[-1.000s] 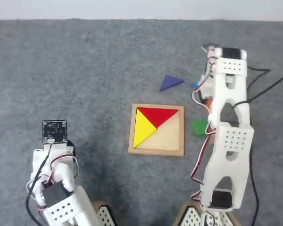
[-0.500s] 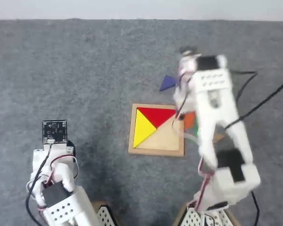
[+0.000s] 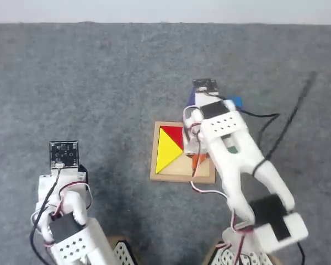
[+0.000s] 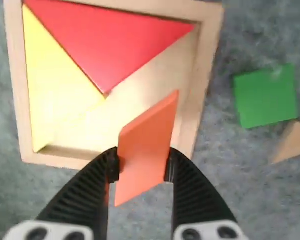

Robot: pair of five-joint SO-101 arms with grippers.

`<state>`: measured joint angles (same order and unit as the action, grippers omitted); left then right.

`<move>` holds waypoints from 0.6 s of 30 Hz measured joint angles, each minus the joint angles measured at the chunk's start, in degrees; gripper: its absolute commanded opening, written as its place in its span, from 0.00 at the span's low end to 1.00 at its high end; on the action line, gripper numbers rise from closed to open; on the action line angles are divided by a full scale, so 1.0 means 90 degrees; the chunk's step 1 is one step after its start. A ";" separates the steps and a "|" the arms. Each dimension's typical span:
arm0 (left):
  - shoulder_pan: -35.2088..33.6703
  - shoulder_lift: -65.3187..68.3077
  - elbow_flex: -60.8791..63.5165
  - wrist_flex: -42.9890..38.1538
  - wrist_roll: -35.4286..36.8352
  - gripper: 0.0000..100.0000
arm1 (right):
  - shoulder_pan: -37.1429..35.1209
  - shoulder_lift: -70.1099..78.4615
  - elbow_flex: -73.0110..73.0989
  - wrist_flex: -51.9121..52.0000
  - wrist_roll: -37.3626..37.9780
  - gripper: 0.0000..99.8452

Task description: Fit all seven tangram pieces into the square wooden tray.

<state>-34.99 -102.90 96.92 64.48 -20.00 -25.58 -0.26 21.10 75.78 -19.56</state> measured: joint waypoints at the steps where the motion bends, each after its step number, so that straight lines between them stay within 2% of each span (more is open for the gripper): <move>1: 0.0010 0.0000 0.0000 0.0000 0.0000 0.19 | 0.0020 0.0186 0.0000 -0.0098 -0.0078 0.01; 6: 0.0010 0.0000 0.0000 0.0000 0.0000 0.19 | 0.0000 0.0547 -0.0010 -0.0322 -0.0156 0.01; 11: 0.0020 0.0000 0.0000 0.0000 0.0000 0.19 | 0.0449 0.0733 -0.0322 -0.0322 0.0020 0.02; 18: 0.0020 0.0000 0.0000 0.0000 0.0000 0.19 | 0.0518 0.1133 -0.0547 -0.0342 0.0518 0.21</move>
<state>-34.81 -102.90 96.92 64.48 -20.00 -20.92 9.93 16.18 72.70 -14.90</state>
